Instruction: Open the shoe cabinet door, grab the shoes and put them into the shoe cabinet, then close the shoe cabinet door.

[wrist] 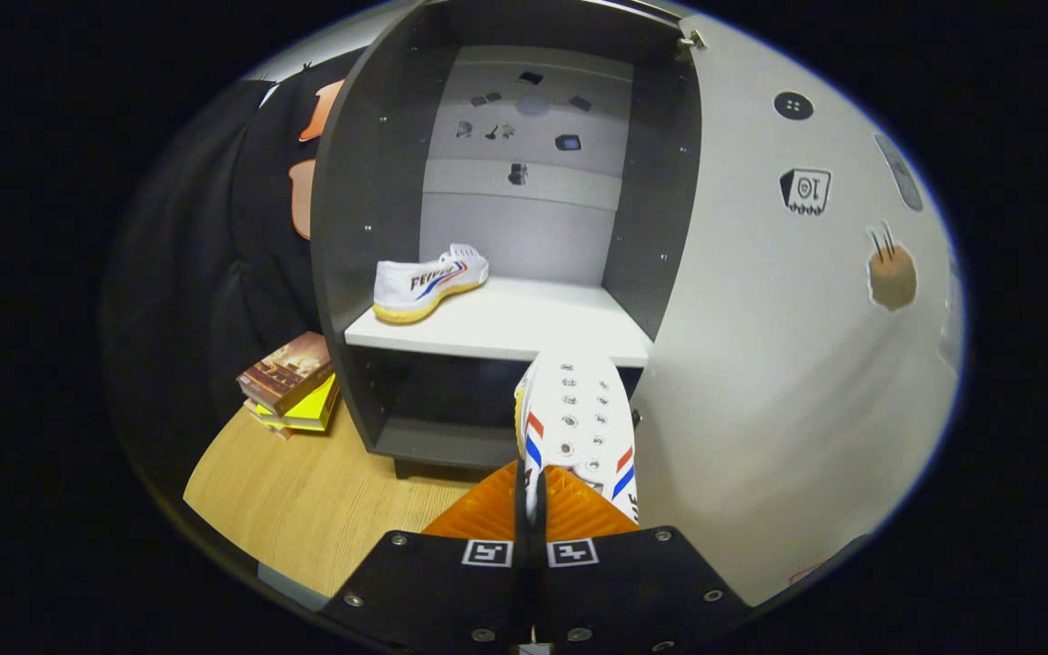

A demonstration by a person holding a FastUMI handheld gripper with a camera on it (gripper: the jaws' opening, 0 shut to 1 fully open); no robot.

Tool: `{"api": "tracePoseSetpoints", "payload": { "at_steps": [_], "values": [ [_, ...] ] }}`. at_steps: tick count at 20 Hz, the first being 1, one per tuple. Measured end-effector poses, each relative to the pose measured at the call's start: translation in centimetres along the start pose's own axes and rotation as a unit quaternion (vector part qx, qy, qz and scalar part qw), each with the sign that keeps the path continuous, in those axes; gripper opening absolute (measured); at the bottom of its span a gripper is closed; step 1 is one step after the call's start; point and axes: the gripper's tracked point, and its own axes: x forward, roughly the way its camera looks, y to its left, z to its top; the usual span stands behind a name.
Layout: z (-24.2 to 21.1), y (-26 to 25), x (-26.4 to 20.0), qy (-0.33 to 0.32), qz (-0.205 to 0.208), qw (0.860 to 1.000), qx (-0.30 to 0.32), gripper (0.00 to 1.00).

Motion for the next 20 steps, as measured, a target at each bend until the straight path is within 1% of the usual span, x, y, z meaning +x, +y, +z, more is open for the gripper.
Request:
{"api": "tracePoseSetpoints", "payload": {
  "at_steps": [5, 10, 14, 17, 20],
  "values": [
    [7.6, -0.6, 3.2, -0.049, -0.014, 0.999, -0.016, 0.0],
    [12.6, -0.5, 8.3, -0.063, -0.018, 0.997, -0.034, 0.0],
    [13.9, -0.3, 13.8, -0.046, -0.014, 0.998, -0.043, 0.0],
    [13.7, -0.3, 18.0, -0.026, -0.006, 1.0, -0.016, 0.0],
    [12.9, -1.9, 22.3, -0.016, -0.035, 0.999, -0.033, 0.0]
  ]
}}
